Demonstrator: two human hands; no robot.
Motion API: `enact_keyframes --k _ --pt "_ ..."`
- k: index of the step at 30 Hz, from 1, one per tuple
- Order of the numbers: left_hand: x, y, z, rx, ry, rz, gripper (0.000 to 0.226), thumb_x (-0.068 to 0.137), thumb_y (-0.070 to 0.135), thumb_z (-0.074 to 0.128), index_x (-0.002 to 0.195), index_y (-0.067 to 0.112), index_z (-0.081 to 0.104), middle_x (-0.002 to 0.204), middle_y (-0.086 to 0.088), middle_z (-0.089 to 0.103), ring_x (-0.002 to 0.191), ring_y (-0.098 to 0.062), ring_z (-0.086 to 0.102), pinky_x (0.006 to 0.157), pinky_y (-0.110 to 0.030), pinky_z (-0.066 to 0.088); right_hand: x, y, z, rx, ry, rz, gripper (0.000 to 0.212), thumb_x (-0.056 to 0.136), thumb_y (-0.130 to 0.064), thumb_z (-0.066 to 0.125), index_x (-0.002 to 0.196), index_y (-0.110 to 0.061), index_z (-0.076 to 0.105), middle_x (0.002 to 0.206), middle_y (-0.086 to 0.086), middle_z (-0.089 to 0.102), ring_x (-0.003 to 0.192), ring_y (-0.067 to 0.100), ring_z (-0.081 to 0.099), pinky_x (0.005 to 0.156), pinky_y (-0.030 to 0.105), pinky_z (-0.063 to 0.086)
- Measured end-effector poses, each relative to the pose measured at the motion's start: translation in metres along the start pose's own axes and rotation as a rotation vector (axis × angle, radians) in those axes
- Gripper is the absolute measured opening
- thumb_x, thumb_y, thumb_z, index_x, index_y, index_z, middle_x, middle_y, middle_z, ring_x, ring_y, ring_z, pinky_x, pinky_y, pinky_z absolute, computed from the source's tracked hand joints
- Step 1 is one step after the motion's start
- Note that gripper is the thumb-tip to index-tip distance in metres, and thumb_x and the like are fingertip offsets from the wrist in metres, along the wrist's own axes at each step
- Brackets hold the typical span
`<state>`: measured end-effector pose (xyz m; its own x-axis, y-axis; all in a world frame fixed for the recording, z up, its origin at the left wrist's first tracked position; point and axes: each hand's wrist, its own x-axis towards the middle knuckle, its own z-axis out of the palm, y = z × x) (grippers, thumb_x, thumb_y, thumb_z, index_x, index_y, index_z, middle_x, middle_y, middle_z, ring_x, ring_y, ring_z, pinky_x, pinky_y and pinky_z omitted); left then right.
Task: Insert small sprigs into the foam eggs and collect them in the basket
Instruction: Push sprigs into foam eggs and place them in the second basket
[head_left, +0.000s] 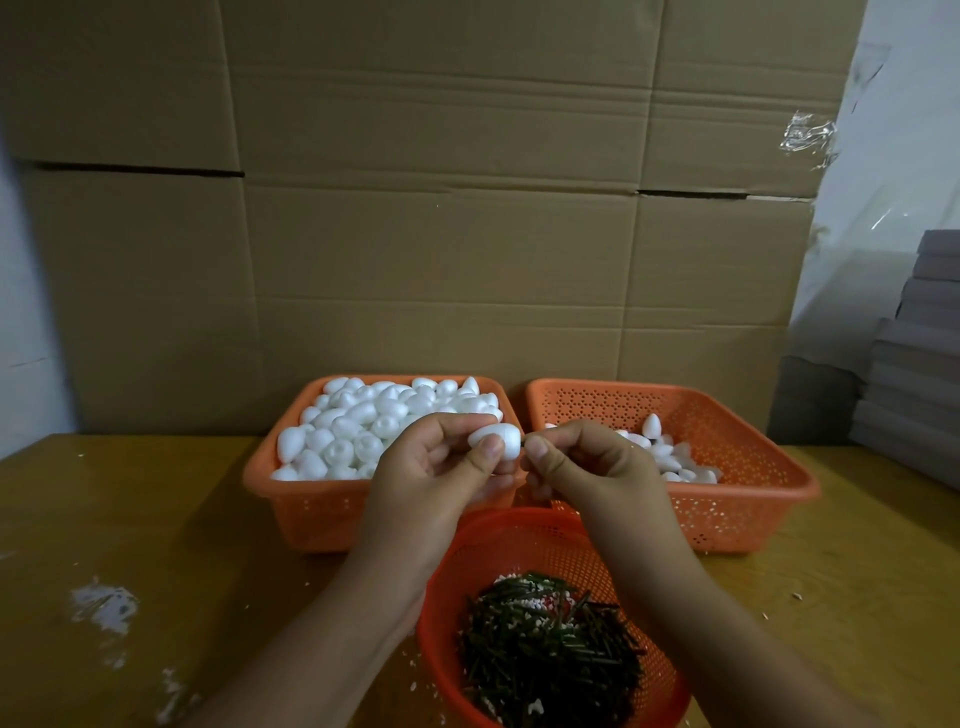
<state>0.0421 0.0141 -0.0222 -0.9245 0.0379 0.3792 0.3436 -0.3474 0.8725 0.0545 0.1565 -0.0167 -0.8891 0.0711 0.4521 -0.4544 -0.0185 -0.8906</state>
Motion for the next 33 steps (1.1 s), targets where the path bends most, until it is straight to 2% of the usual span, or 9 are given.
enact_keyframes --k 7,11,13,17,21,23,29,33 --pt "0.002 0.006 -0.002 0.044 -0.03 0.0 0.017 0.082 0.013 0.068 0.099 0.01 0.069 0.091 -0.006 0.076 0.081 -0.014 0.074 0.068 -0.021 0.058 0.001 -0.002 -0.001 0.039 -0.01 0.041 0.014 0.088 -0.008 0.064 0.089 0.005 0.068 0.063 0.002 0.064 0.058 0.011 0.057 0.059 0.019 0.051" --pt "0.005 0.015 -0.008 0.199 -0.109 0.044 0.038 0.075 0.03 0.069 0.111 0.018 0.067 0.106 0.0 0.074 0.093 -0.015 0.072 0.074 -0.026 0.059 0.004 -0.007 -0.005 0.062 0.011 0.04 0.012 0.089 -0.012 0.063 0.086 -0.003 0.069 0.063 -0.002 0.065 0.059 0.009 0.057 0.059 0.018 0.051" --pt "0.007 0.018 -0.012 0.333 -0.105 0.088 0.036 0.077 0.027 0.073 0.113 0.024 0.067 0.109 0.007 0.071 0.094 -0.009 0.071 0.079 -0.026 0.058 0.006 -0.007 -0.007 0.084 0.044 0.049 0.012 0.09 -0.013 0.062 0.085 -0.005 0.07 0.062 -0.002 0.065 0.059 0.008 0.057 0.059 0.017 0.05" --pt "0.01 0.018 -0.014 0.496 -0.093 0.162 0.025 0.084 0.013 0.073 0.105 0.026 0.068 0.104 0.014 0.071 0.088 -0.002 0.068 0.073 -0.011 0.049 0.006 -0.006 -0.008 0.06 0.011 0.036 0.013 0.09 -0.012 0.063 0.086 -0.001 0.069 0.061 -0.004 0.064 0.057 0.006 0.056 0.058 0.017 0.05" --pt "0.01 0.014 -0.013 0.52 -0.087 0.171 0.017 0.084 0.009 0.073 0.098 0.019 0.071 0.095 0.01 0.075 0.087 -0.005 0.07 0.075 -0.014 0.052 0.005 -0.002 -0.007 0.0 -0.016 0.02 0.014 0.089 -0.012 0.065 0.086 0.001 0.068 0.064 -0.002 0.065 0.058 0.005 0.059 0.059 0.017 0.05" --pt "0.01 0.013 -0.011 0.528 -0.072 0.187 0.019 0.082 0.005 0.074 0.095 0.018 0.071 0.094 0.01 0.075 0.085 -0.001 0.069 0.071 -0.01 0.05 0.006 -0.001 -0.007 -0.047 -0.004 0.006 0.015 0.088 -0.014 0.066 0.085 0.0 0.068 0.063 0.0 0.064 0.059 0.005 0.059 0.059 0.017 0.05" --pt "0.007 0.009 -0.012 0.58 -0.014 0.189 0.024 0.079 0.011 0.078 0.086 0.033 0.068 0.088 0.027 0.072 0.083 0.006 0.067 0.071 -0.008 0.048 0.006 0.0 -0.007 -0.078 0.005 -0.015 0.014 0.087 -0.012 0.067 0.082 0.001 0.068 0.06 -0.001 0.064 0.057 0.005 0.058 0.057 0.016 0.049" --pt "0.007 0.007 -0.01 0.591 0.005 0.206 0.026 0.079 0.011 0.078 0.083 0.034 0.066 0.086 0.031 0.07 0.081 0.007 0.067 0.072 -0.01 0.051 0.007 0.002 -0.007 -0.071 0.01 -0.021 0.015 0.087 -0.01 0.066 0.081 0.003 0.067 0.058 -0.001 0.062 0.056 0.005 0.058 0.056 0.016 0.049"
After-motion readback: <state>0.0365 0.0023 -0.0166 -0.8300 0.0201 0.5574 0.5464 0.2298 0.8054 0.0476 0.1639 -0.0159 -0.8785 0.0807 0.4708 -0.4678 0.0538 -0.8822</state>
